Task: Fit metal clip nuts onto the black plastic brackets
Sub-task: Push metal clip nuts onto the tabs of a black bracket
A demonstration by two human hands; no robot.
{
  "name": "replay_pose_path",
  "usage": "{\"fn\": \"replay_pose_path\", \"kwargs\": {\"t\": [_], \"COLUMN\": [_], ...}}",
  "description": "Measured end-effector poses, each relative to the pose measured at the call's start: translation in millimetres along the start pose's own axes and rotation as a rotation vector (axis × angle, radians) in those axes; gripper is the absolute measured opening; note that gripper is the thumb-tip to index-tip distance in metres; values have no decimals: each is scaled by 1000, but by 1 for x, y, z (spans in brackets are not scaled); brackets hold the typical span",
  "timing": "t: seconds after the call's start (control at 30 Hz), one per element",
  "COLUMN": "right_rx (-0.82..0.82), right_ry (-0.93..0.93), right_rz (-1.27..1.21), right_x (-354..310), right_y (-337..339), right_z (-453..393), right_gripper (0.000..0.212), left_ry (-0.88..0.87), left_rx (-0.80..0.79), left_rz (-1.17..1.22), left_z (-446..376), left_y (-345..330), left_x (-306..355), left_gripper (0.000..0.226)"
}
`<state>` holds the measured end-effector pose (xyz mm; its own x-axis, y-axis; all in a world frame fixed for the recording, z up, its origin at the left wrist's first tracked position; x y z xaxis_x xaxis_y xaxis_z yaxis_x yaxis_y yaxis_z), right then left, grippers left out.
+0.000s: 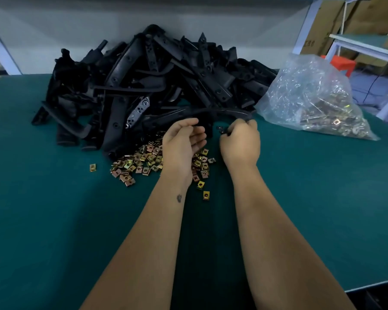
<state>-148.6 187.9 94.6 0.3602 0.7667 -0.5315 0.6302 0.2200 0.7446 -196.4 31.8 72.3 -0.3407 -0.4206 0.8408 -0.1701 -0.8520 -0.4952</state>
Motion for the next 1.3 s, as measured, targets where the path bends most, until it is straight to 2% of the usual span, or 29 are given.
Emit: {"fn": "replay_pose_path", "kwargs": {"t": [0.13, 0.27, 0.33, 0.37, 0.43, 0.53, 0.63, 0.7, 0.77, 0.8, 0.87, 0.93, 1.0, 1.1, 1.2, 1.3], "right_rx": [302, 713, 825, 825, 703, 376, 90, -50, -118, -104, 31, 196, 244, 142, -81, -239], "right_ry": [-15, 86, 39, -22, -146, -257, -269, -215, -170, -178, -262, -322, -309, -188, 43, 180], "right_rz": [-79, -364, -578, -713, -978, -1346, -1487, -1466, -1444, -1446, -1409, -1181, -869, -588, -239, 82], "right_x": [11, 18, 24, 28, 34, 22, -1, -15, -26, -27, -14, 10, 30, 33, 15, 6], "right_y": [35, 74, 81, 78, 61, 26, 1, -6, -9, -10, -8, 1, 9, 10, -3, -17], "right_z": [6, 20, 23, 20, 9, -1, 4, 8, 11, 12, 10, 8, 7, 1, -2, 0], "right_gripper": [12, 9, 4, 6, 13, 15, 17, 16, 10, 9, 13, 14, 23, 36, 51, 50], "left_ry": [1, 17, 24, 26, 24, 27, 34, 25, 3, -3, 13, 42, 51, 51, 69, 61], "left_rx": [-9, -18, -15, -16, -26, -51, -93, -123, -121, -109, -89, -90, -89, -75, -94, -128], "left_rz": [41, 78, 82, 82, 78, 78, 59, -9, -75, -71, 33, 192, 307, 376, 455, 484], "left_z": [2, 2, 1, 1, 1, 0, -1, -2, -1, 0, 0, -2, -4, -5, -5, -5], "left_y": [3, 6, 7, 8, 8, 7, 5, 2, 1, 2, 7, 11, 16, 19, 17, 15], "left_x": [4, 5, 5, 5, 6, 6, 7, 7, 7, 8, 9, 10, 12, 12, 9, 9], "left_gripper": [26, 24, 24, 24, 21, 14, 22, 25, 12, 7, 6, 7, 8, 13, 14, 17]}}
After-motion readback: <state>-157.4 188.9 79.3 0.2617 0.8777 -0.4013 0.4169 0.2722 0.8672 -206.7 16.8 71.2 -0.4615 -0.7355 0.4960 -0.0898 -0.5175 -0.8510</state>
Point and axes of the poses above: each hand's wrist, its own z-axis away from the middle knuckle, its own y-axis out of the back of the hand, x = y × z, the point moved 8 cm from there along -z, towards the middle knuckle, and after that the axes turned 10 degrees about y, right-handed, at the moved point
